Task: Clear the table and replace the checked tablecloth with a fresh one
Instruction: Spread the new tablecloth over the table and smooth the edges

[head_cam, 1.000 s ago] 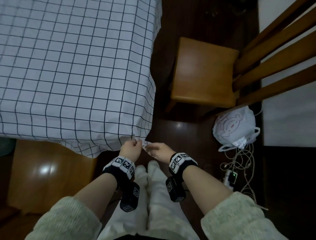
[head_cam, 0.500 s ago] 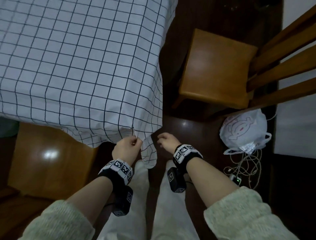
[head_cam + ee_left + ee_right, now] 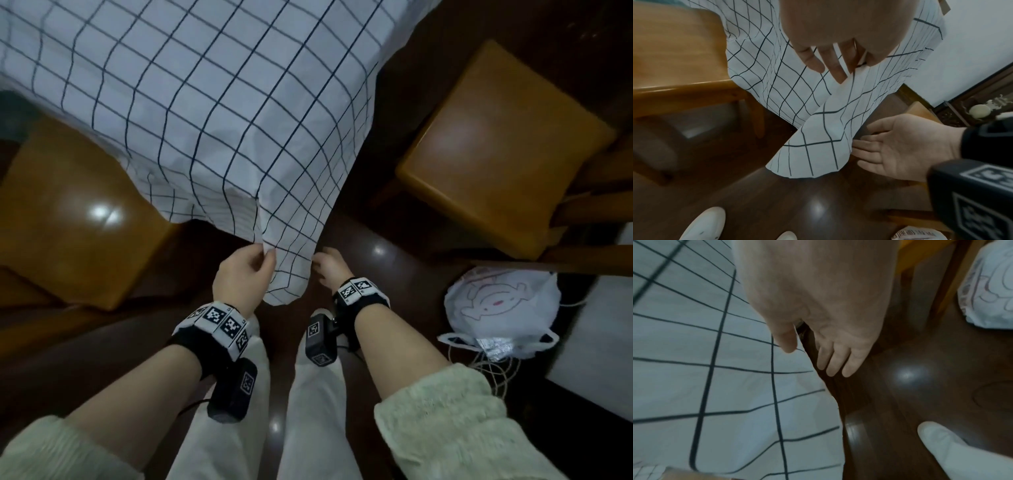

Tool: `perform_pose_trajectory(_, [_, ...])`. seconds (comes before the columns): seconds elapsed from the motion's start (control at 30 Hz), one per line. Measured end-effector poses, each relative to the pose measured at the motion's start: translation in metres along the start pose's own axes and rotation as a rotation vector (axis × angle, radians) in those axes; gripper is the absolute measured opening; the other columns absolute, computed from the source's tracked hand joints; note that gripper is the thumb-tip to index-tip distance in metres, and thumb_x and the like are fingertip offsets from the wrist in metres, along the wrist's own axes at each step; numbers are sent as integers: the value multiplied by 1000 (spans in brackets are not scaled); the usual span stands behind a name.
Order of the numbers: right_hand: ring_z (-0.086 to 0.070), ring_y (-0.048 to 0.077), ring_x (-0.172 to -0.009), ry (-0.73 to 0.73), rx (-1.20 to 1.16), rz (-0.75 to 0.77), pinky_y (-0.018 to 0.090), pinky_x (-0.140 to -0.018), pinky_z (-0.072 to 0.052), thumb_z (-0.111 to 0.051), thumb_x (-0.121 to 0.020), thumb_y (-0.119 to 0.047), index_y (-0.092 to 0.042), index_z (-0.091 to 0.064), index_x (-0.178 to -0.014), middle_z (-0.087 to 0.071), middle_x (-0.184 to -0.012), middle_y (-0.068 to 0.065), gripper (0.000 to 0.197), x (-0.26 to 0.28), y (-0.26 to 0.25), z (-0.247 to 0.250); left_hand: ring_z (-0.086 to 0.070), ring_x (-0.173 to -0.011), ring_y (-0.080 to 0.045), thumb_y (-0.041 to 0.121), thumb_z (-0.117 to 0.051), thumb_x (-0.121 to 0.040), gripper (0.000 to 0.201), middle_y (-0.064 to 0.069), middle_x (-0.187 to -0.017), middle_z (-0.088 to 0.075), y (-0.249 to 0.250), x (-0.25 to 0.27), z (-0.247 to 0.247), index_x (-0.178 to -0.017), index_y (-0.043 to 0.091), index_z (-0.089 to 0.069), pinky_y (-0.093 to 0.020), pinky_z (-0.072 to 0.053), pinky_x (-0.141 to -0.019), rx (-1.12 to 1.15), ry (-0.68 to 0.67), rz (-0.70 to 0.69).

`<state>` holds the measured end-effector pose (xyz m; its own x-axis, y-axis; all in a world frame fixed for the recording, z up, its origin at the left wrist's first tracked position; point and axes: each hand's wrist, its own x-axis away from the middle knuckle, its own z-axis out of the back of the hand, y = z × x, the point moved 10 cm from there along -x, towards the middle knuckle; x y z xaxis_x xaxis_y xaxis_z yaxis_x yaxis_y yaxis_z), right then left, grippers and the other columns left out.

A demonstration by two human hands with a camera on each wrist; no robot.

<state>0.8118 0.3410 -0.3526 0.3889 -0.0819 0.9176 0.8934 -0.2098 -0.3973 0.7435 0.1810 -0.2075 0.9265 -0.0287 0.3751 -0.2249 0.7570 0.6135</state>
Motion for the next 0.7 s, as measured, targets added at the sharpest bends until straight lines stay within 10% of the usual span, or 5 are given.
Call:
perform_pose_trajectory(0.1, [-60, 20, -90, -94, -242, -59, 28, -64, -50, -47, -98, -17, -10, -37, -142, -61, -116, 11, 46, 2, 11, -17, -56, -61, -16, 40, -54, -91, 36, -1, -58, -57, -6, 7, -2, -65, 15, -59, -34, -45, -59, 38, -5, -18])
perform_pose_trajectory(0.3, [-64, 28, -104, -119, -449, -51, 39, -85, -52, -57, -94, -37, -5, -56, -123, -67, -113, 12, 43, 17, 27, -7, -59, -67, -11, 38, -55, -91, 31, 4, -64, -62, -12, 16, -4, -66, 21, -59, -34, -50, -65, 17, -69, 22])
perform_pose_trajectory(0.53, [-61, 24, -113, -134, -474, -63, 41, -103, -44, -62, -90, -33, -14, -58, -126, -67, -120, 6, 40, 59, 49, 2, -61, -98, -12, 34, -59, -90, 24, 11, -96, -64, -10, 23, -16, -112, 24, -62, -27, -47, -85, -97, -343, 32])
perform_pose_trajectory(0.7, [-47, 24, -125, 10, -413, -47, 44, -110, -31, -82, -66, -40, -10, -48, -138, -54, -136, 7, 84, 86, 66, 17, -58, -94, -8, 31, -53, -92, 38, 13, -104, -60, -10, 21, -8, -130, 28, -51, -27, -50, -84, -266, -482, -19])
